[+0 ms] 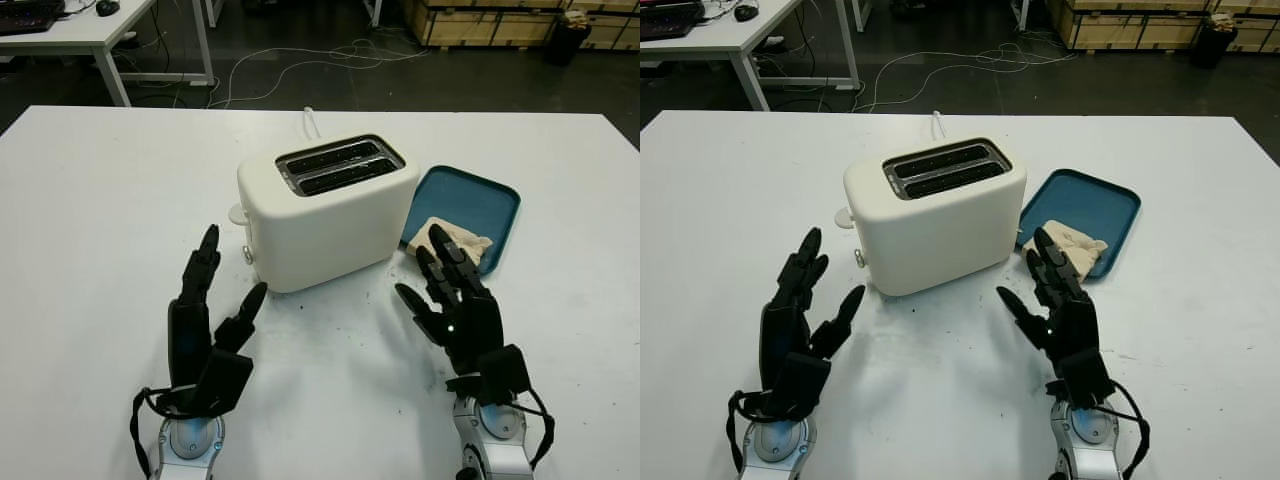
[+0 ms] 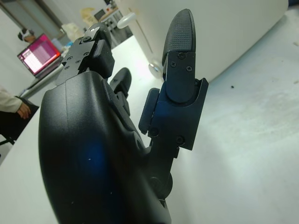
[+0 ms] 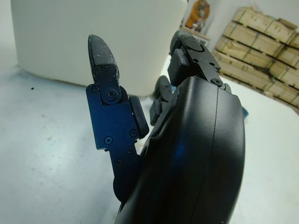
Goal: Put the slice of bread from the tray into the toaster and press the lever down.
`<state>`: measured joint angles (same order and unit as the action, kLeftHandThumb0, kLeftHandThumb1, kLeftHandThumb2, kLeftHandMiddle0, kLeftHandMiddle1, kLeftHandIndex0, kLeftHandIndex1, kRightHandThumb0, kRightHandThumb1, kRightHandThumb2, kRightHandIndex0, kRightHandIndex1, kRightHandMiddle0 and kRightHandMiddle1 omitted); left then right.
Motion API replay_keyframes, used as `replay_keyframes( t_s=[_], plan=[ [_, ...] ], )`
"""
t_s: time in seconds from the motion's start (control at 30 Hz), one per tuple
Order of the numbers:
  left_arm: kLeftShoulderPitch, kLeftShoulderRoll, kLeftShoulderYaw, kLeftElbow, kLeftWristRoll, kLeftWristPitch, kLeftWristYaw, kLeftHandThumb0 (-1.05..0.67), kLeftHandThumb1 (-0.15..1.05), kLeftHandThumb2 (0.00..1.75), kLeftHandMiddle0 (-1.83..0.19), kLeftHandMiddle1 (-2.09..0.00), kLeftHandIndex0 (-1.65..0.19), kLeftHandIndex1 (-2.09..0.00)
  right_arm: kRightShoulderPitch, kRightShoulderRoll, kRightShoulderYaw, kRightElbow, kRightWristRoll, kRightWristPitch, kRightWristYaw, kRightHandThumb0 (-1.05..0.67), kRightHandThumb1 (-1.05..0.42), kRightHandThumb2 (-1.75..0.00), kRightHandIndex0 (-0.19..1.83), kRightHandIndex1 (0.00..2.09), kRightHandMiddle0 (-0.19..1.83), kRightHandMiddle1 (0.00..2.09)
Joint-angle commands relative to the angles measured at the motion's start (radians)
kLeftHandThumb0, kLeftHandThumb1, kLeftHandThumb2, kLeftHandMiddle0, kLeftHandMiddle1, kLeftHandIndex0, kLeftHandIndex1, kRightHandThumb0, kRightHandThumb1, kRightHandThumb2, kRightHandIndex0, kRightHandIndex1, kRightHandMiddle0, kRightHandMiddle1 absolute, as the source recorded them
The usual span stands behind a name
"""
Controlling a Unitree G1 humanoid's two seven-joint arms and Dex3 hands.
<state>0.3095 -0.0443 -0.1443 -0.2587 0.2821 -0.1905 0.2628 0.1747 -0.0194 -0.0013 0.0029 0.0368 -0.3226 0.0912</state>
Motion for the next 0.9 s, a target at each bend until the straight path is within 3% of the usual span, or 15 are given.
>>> replay_keyframes(
  t_s=[0.0,0.5,0.7,0.87],
  plan=[
    [0.014,-0.012,-0.011,-0.018,0.012,-0.004,0.004,-0.65,0.92,0.35,-0.03,-0.62,-0.25,-0.02,0.016,-0.007,0.001,-0.021,-0.001,-0.013,0.006,-0.4,-0.92,-0.02,0.29,0.02,0.28,0.01],
    [-0.045,-0.008,0.01,0.044,-0.017,0.002,-0.002,-0.63,0.92,0.34,-0.05,-0.62,-0.26,-0.02,-0.031,-0.042,0.014,0.004,-0.004,0.009,0.058,-0.38,-0.92,-0.03,0.28,0.0,0.27,0.0],
    [-0.039,-0.003,0.012,0.039,-0.009,-0.018,0.0,-0.63,0.92,0.35,-0.03,-0.63,-0.26,-0.02,-0.014,-0.117,-0.008,-0.062,-0.199,-0.147,-0.018,-0.45,-0.89,0.0,0.34,0.02,0.34,0.03],
    [-0.039,-0.008,0.008,0.047,-0.003,-0.028,0.008,-0.62,0.92,0.34,-0.02,-0.64,-0.25,-0.02,-0.057,-0.201,-0.097,-0.062,-0.508,-0.333,-0.255,-0.41,-0.82,0.0,0.42,0.03,0.41,0.03]
  ],
)
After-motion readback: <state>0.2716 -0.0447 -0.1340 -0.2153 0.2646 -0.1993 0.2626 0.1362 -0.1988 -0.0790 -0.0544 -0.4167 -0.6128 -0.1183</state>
